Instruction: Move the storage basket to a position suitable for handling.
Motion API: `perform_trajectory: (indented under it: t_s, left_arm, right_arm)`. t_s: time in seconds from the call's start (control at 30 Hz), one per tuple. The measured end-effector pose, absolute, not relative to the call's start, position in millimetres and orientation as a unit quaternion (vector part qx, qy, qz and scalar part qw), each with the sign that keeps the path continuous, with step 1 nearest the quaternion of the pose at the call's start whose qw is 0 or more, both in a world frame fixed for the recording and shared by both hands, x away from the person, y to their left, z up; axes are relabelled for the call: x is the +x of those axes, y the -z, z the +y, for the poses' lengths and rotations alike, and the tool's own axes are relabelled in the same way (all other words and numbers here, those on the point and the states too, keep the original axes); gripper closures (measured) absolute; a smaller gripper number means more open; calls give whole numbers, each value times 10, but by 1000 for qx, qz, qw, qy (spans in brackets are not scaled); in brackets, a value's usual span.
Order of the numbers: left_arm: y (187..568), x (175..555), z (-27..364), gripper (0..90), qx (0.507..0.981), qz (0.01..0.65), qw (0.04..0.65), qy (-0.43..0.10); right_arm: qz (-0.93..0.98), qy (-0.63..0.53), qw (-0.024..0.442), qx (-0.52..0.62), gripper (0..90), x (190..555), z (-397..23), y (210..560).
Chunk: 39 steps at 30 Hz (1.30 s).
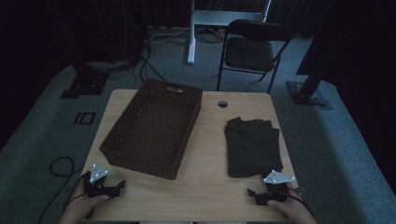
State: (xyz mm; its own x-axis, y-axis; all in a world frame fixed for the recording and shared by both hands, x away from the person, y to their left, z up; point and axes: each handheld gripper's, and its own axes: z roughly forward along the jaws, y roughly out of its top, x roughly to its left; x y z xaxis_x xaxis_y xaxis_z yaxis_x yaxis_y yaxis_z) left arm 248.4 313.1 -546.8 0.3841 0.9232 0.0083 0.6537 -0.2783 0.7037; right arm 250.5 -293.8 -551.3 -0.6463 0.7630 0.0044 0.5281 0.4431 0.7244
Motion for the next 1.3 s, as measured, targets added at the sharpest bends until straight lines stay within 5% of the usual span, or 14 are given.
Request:
perform_trajectory:
  t_s: [1.3]
  left_arm:
    - [4854,2490,3561,98,752,472,389,-247]
  right_arm:
    - [831,-430,168,309,113,2733,-2183,4992]
